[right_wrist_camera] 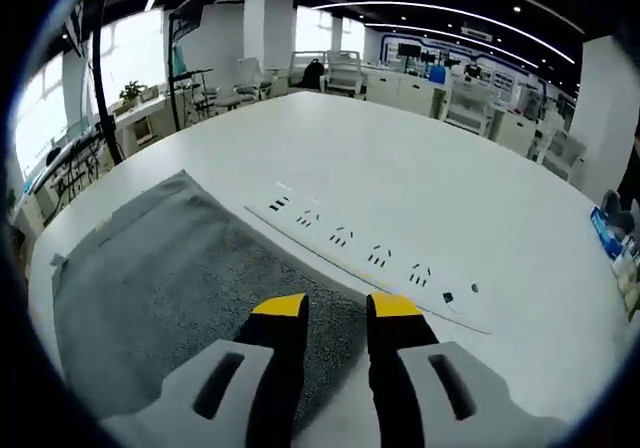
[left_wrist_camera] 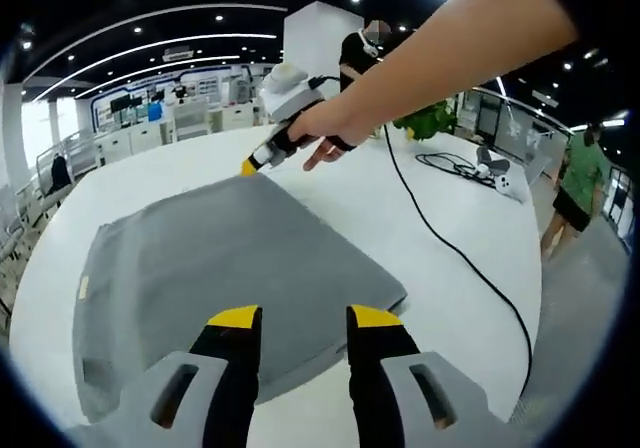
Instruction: Fold the towel on the table until its edges align and the towel forms a compact rectangular stack.
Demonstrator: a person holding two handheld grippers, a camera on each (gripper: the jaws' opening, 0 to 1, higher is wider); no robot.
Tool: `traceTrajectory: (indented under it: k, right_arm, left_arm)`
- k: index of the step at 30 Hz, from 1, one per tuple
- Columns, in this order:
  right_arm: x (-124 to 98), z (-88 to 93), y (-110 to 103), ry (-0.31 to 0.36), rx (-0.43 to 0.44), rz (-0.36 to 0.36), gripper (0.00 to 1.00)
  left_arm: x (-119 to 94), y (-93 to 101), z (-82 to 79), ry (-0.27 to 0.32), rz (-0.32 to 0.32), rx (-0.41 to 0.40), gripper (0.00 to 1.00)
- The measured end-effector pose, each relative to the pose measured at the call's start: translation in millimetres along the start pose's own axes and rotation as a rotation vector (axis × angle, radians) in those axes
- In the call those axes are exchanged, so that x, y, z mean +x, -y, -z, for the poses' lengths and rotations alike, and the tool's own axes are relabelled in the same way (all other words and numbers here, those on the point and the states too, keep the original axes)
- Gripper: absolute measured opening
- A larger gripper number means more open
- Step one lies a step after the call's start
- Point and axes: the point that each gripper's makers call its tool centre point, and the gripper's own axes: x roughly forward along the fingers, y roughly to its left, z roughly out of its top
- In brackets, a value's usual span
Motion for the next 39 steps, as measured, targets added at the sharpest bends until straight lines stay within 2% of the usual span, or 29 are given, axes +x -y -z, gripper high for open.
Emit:
traceTrajectory:
  k: [2, 7, 12, 14, 22, 25, 27, 34, 36, 39]
  right_arm:
    - [3, 2.4, 7, -0.012, -0.007, 0.007, 0.22]
    - [0, 13.4, 20, -0.02, 0.006, 0.01, 0.22]
    - [5, 19.4, 21, -0.024, 0.02, 0.006, 0.18]
    - [9, 18.4, 19, -0.02, 0.051, -0.005, 0.18]
    - [20, 27.7, 16, -0.04, 0.038, -0.027, 0.16]
    - [22, 29.6, 14, -0.031, 0.053, -0.036, 0.14]
    - [18, 27.8, 13, -0.025, 0.063, -0.04, 0.13]
    - [15, 28.2, 9, -0.021, 0.078, -0.063, 0.09]
    - [14, 28.7, 7, -0.022, 0.052, -0.067, 0.08]
    - [11, 30.6, 4, -0.035, 0.06, -0.088, 0.03]
  left_arm:
    - [6, 14.4, -2.7, -0.008, 0.032, 0.029, 0.34]
    - [18, 31.3, -1.3, -0.022, 0.07, 0.049, 0.35]
    - [32, 45.2, 2.9, -0.046, 0.096, 0.063, 0.34]
    - [38, 50.1, 5.5, -0.054, 0.106, 0.071, 0.34]
    - [55, 65.3, 13.3, -0.096, 0.138, 0.111, 0.32]
    - [57, 68.5, 17.5, -0.119, 0.142, 0.148, 0.28]
    - [60, 68.4, 22.2, -0.146, 0.138, 0.13, 0.27]
    - [63, 65.6, 18.0, -0.16, 0.114, 0.141, 0.17]
    - [63, 64.6, 18.9, -0.165, 0.105, 0.118, 0.12]
    - [65, 65.7, 19.7, -0.173, 0.108, 0.086, 0.03]
